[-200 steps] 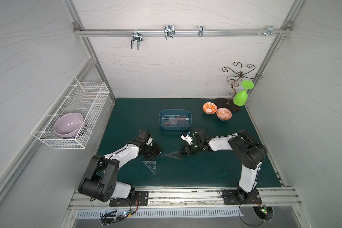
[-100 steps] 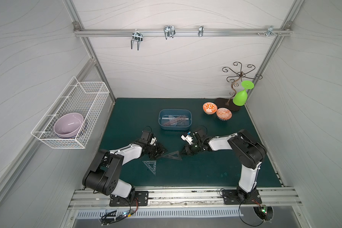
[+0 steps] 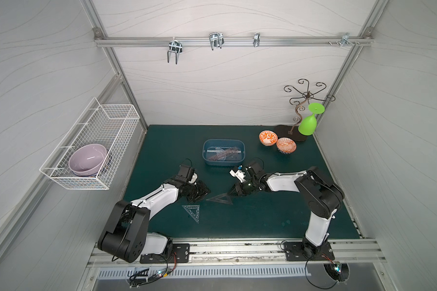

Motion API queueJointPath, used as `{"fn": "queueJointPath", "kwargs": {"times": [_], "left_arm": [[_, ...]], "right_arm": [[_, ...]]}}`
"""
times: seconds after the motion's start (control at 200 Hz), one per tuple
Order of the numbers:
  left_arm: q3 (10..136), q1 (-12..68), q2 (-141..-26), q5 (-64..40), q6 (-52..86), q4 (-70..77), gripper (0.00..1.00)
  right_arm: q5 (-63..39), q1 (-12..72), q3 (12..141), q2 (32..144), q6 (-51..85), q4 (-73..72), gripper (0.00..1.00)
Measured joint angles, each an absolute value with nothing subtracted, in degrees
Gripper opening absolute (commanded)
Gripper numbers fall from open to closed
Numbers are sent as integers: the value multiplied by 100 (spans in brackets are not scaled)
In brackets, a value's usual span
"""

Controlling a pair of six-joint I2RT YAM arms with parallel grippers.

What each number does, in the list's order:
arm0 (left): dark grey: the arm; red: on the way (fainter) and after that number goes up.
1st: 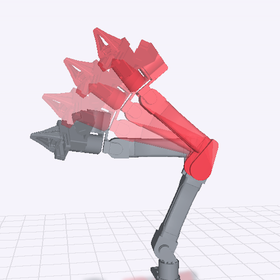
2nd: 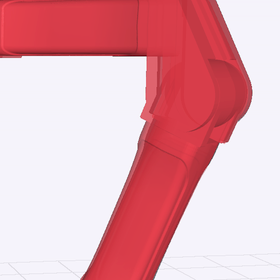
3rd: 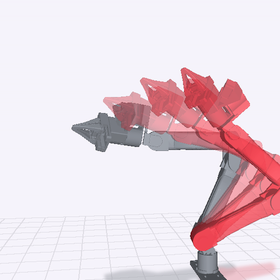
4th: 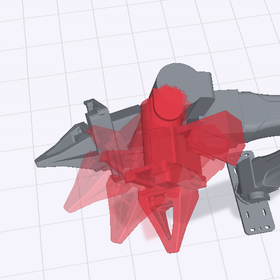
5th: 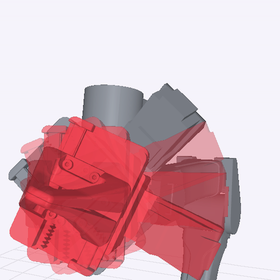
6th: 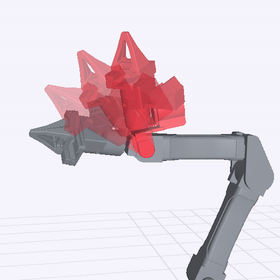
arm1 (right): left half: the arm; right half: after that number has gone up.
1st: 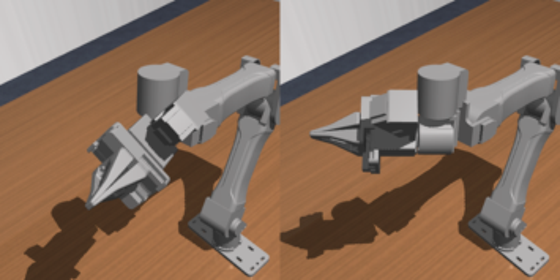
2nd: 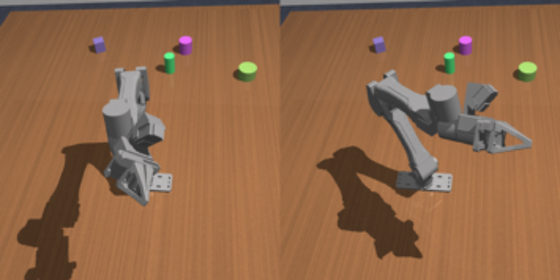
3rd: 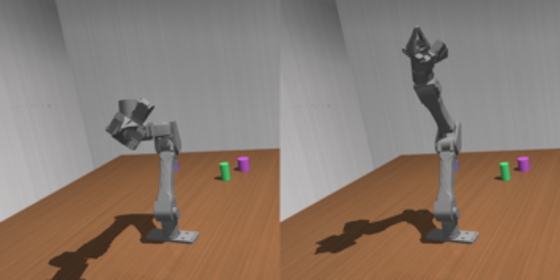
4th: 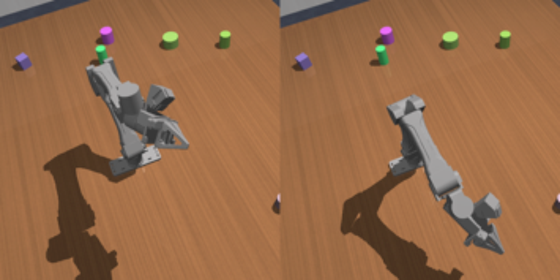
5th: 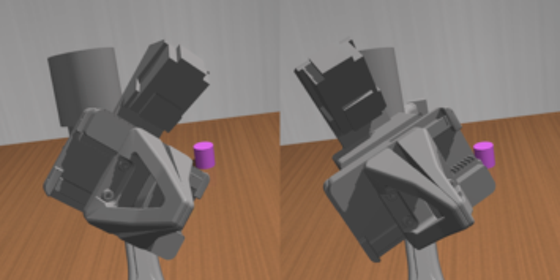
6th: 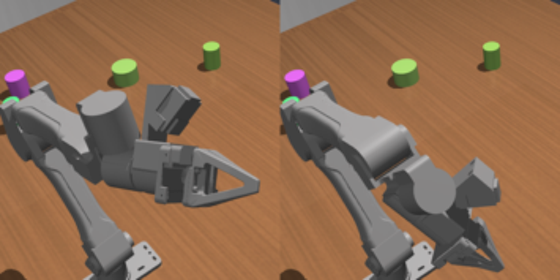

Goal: Put the scattered rulers into the storage box
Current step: Pick up the ruler from the center of the board.

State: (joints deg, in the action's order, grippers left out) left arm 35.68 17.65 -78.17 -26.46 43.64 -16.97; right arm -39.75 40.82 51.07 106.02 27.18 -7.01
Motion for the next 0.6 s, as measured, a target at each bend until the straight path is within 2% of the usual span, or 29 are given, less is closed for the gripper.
{"fn": "queueJointPath", "kwargs": {"times": [0.6], "left_arm": [[3568,1763,-7876,-2578,4316,-1752,58]], "right_arm": [[-4062,4086,5061,10910,2718,-838,16]]}}
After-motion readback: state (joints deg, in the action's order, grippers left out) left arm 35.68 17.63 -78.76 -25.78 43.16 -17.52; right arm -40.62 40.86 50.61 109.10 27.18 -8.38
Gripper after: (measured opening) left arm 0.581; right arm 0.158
